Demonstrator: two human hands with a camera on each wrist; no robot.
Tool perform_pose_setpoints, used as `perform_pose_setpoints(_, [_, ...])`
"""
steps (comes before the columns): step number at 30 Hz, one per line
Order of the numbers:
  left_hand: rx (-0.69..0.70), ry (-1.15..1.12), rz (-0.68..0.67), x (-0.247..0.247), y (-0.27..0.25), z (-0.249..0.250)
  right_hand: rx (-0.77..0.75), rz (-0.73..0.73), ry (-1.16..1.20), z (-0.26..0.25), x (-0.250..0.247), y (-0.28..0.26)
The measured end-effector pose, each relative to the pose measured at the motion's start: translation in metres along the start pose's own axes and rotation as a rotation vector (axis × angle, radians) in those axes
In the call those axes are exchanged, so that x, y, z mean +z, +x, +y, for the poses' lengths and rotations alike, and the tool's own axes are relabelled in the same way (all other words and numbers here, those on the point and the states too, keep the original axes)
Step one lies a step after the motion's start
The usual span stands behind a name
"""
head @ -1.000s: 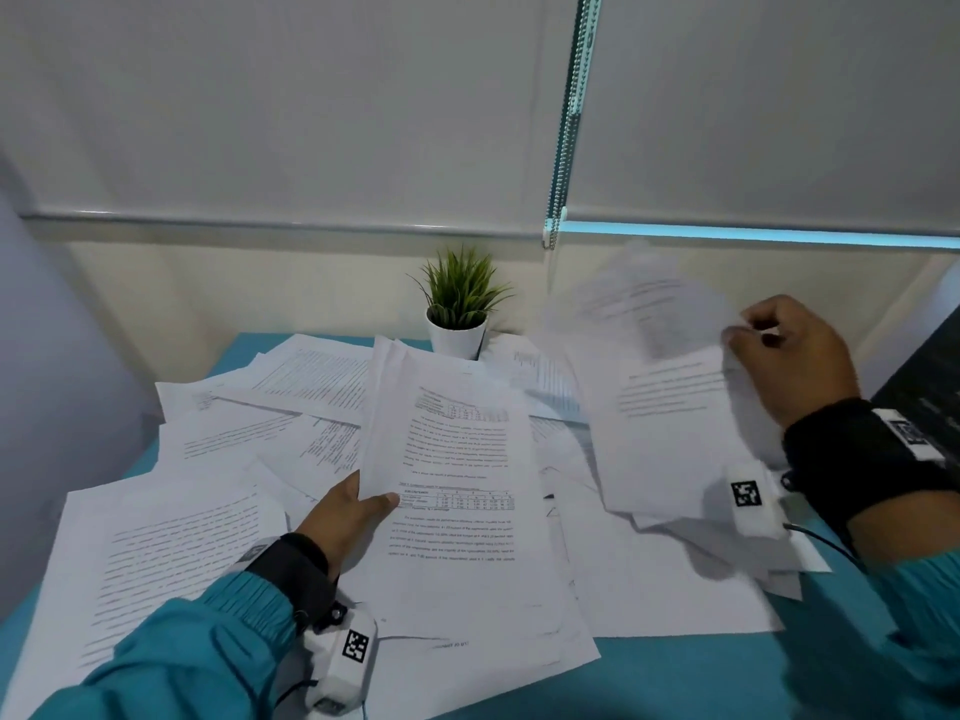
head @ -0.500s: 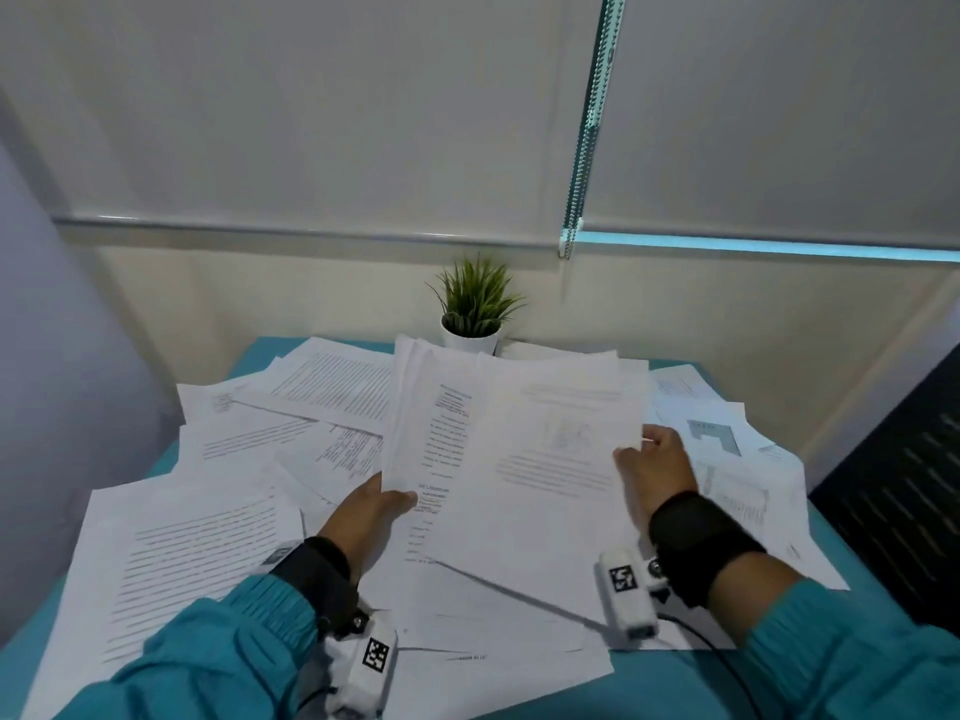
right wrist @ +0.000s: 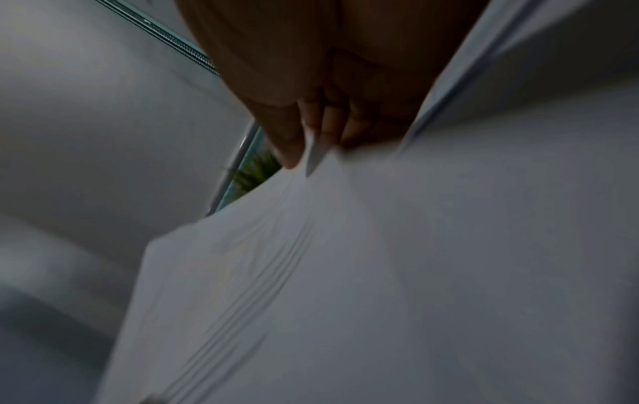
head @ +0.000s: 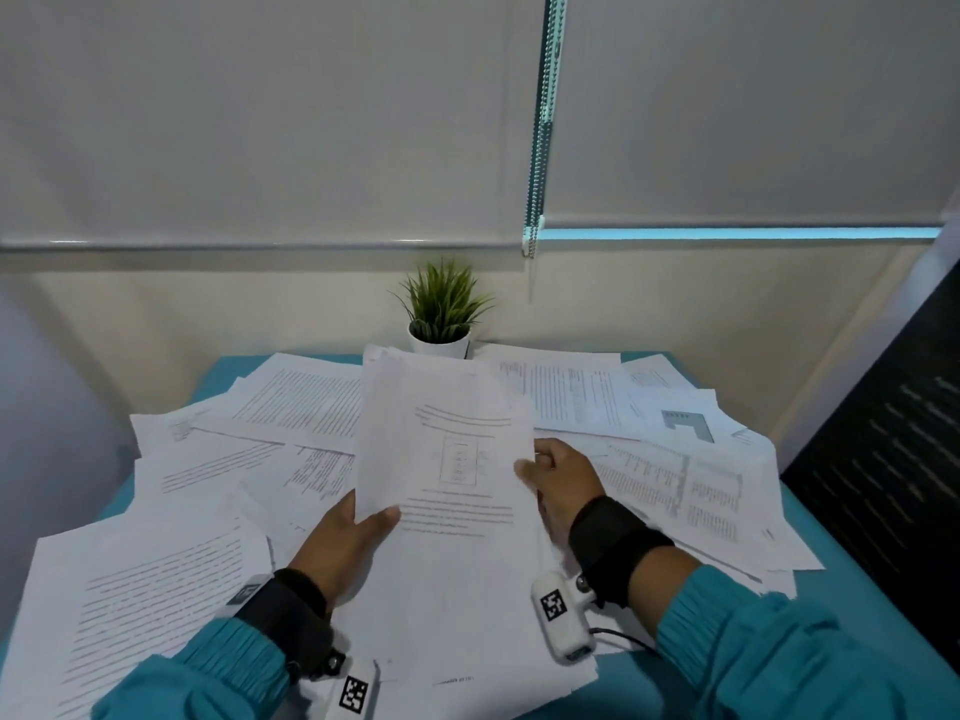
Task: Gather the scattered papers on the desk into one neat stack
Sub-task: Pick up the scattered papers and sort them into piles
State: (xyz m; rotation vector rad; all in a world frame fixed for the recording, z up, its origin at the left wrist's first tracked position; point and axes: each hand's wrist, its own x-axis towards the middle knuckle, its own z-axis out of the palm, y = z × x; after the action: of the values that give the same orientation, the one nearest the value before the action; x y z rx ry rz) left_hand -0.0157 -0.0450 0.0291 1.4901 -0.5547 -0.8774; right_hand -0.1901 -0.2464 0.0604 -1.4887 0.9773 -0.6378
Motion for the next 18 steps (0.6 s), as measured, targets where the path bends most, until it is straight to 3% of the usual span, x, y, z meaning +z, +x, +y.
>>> perform_pose_setpoints(2, [-0.022,-0.043,0.021,-0.002,0.0,-0.001,0.029,0.023,-0.08,-0.006,-0.029,0.017])
perform_pose_setpoints(6, [-0.031,-0.029,0.079,-0.006,0.001,-0.002,0.085,0.077,-0.661,-0.011,-0.099,0.074])
perform_pose_setpoints(10, [-0.06,-0.054,0.106,-0.006,0.002,-0.002,0.176,-0.052,-1.135,-0.003,-0.146,0.112])
perform_pose_setpoints(15, [-0.08,0.019,0.121,-0.003,0.0,0.001,0.232,-0.134,-1.251,0.003,-0.172,0.139])
perform_pose_setpoints(18, [-0.077,0.052,0.134,0.0,-0.001,0.004,0.217,-0.11,-1.326,0.015,-0.183,0.157])
